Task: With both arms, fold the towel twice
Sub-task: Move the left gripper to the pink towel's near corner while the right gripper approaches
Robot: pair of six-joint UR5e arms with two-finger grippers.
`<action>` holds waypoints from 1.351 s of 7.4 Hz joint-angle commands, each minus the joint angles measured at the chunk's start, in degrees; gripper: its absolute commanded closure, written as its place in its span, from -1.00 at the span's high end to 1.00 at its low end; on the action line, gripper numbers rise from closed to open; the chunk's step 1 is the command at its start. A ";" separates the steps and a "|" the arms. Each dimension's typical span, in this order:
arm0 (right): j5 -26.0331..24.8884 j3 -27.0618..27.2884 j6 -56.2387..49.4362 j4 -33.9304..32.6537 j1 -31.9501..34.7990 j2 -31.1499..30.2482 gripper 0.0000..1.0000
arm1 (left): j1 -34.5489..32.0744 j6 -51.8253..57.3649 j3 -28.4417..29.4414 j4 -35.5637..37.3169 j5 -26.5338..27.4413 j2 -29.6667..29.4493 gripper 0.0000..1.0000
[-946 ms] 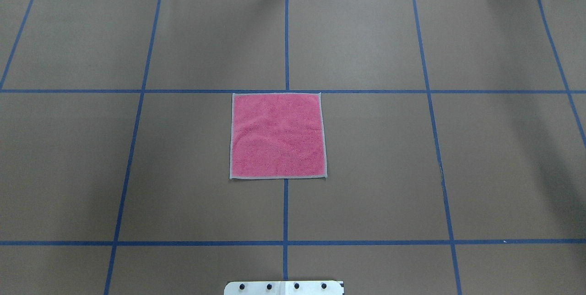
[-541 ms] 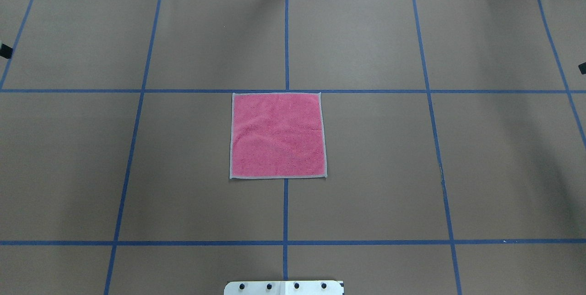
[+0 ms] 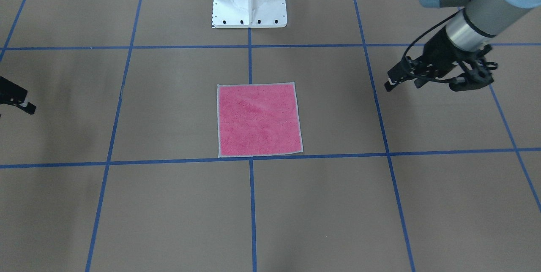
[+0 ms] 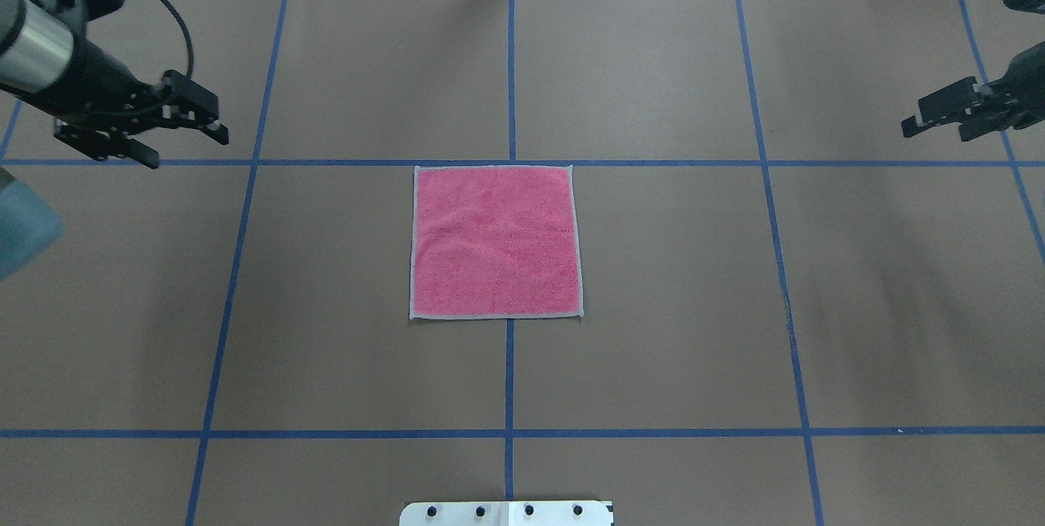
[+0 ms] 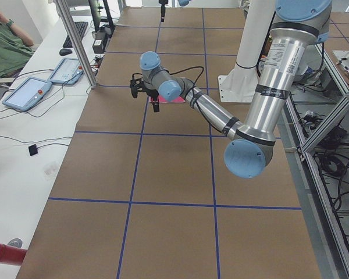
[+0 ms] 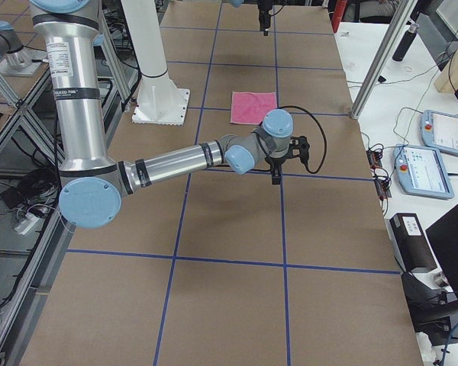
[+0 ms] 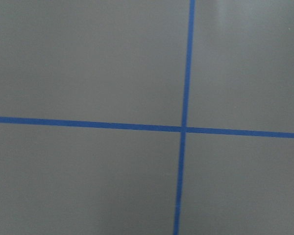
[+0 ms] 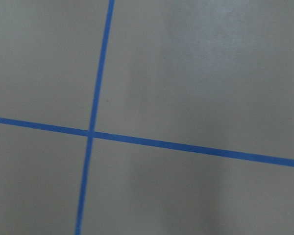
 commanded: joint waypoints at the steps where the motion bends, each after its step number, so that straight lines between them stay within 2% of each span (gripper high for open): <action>1: -1.22 -0.07 11.03 5.44 -8.06 2.35 1.00 | 11.89 -21.83 0.47 -11.89 13.26 -1.62 1.00; 3: -1.57 0.19 15.05 5.71 -10.62 4.81 1.00 | 22.43 -32.48 2.83 -20.17 26.36 -2.66 1.00; 5: -5.94 -0.16 26.64 12.00 -16.41 7.01 1.00 | 25.98 -34.28 5.56 -20.74 28.26 -3.46 1.00; 6: -8.32 -0.86 29.29 17.61 -19.05 7.01 1.00 | 26.43 -34.38 7.75 -20.91 28.96 -4.42 1.00; 7: -8.86 -1.21 33.06 20.45 -20.29 7.19 1.00 | 27.40 -34.38 10.12 -22.13 29.23 -5.65 1.00; 10: -8.78 -0.60 33.54 20.65 -20.74 7.80 1.00 | 30.39 -34.46 13.48 -25.13 30.73 -6.54 1.00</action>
